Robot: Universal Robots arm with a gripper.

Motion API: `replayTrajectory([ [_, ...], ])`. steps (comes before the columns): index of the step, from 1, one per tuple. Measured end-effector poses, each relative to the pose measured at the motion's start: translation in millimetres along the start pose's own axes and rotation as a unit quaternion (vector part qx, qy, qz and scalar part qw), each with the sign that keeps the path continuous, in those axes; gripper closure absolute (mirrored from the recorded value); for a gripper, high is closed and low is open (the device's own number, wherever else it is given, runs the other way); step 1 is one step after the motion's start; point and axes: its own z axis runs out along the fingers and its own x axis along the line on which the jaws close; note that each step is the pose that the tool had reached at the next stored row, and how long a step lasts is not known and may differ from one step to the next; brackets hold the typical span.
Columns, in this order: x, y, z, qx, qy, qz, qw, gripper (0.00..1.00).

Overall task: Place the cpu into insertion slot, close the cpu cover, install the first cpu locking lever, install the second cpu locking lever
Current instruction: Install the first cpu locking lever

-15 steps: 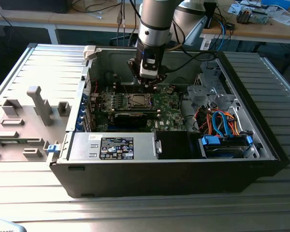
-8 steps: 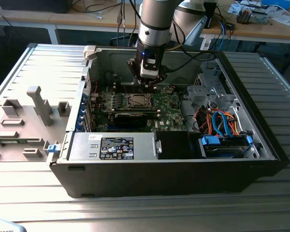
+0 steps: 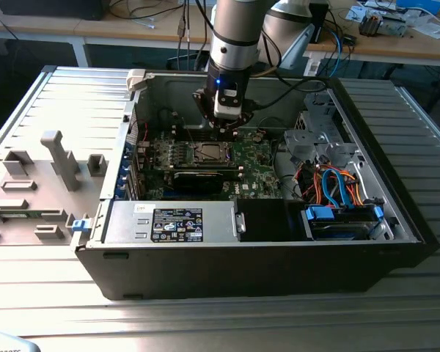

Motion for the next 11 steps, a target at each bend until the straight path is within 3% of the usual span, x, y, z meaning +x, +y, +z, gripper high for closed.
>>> replayTrajectory([
  [11, 0.0, 0.0, 0.0, 0.0010, -0.0001, -0.012, 0.99993, 0.89],
])
